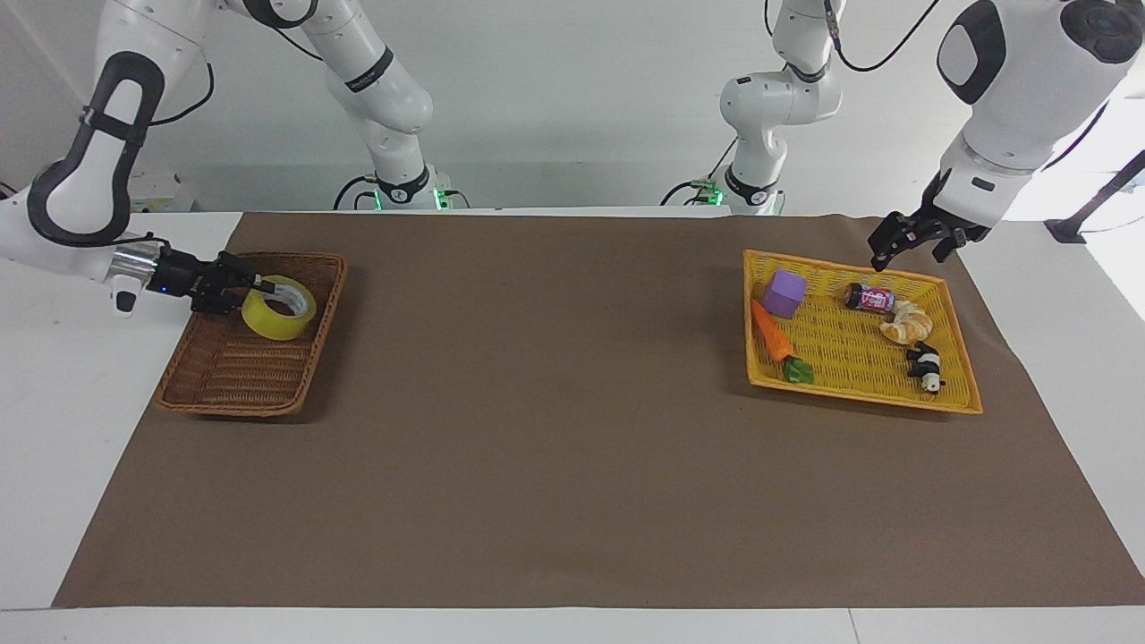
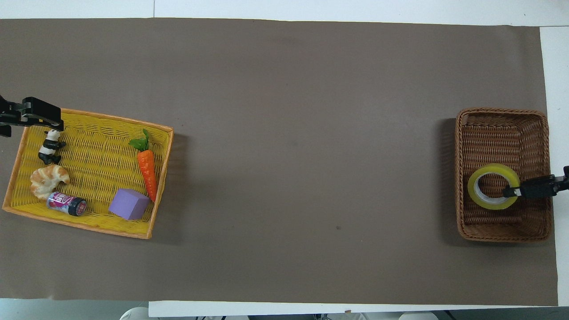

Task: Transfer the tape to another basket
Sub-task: 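Lower the tape into the wicker basket and open the right gripper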

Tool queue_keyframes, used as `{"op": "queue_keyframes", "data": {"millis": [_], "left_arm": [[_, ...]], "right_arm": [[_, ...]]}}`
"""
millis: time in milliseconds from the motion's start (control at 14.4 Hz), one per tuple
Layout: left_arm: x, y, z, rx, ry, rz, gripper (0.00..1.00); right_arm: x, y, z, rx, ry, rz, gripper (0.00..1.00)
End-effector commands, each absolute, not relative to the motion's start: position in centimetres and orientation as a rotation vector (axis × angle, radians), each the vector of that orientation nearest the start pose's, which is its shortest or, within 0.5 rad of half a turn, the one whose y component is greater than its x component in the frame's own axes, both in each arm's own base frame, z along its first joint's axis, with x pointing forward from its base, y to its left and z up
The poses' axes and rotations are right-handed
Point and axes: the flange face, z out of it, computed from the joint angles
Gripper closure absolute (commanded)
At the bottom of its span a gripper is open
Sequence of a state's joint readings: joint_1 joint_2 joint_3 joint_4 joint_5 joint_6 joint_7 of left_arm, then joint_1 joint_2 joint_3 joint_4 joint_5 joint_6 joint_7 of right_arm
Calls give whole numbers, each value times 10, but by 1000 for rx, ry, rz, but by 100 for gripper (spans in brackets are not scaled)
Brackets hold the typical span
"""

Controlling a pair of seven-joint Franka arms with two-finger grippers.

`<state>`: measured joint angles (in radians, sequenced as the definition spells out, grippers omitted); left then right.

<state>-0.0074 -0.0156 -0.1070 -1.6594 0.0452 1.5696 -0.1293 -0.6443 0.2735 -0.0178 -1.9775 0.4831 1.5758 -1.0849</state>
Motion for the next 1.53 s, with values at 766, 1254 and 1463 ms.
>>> {"op": "queue_keyframes", "data": {"millis": [766, 1254, 1463], "left_arm": [[557, -66, 598, -3150, 17, 94, 0], [555, -56, 594, -3149, -25, 113, 0], [555, -55, 594, -3149, -27, 113, 0]], "right_arm": [[498, -250, 410, -2676, -665, 11, 0], [508, -143, 525, -2971, -528, 139, 0], [501, -97, 568, -3034, -198, 266, 0]]}}
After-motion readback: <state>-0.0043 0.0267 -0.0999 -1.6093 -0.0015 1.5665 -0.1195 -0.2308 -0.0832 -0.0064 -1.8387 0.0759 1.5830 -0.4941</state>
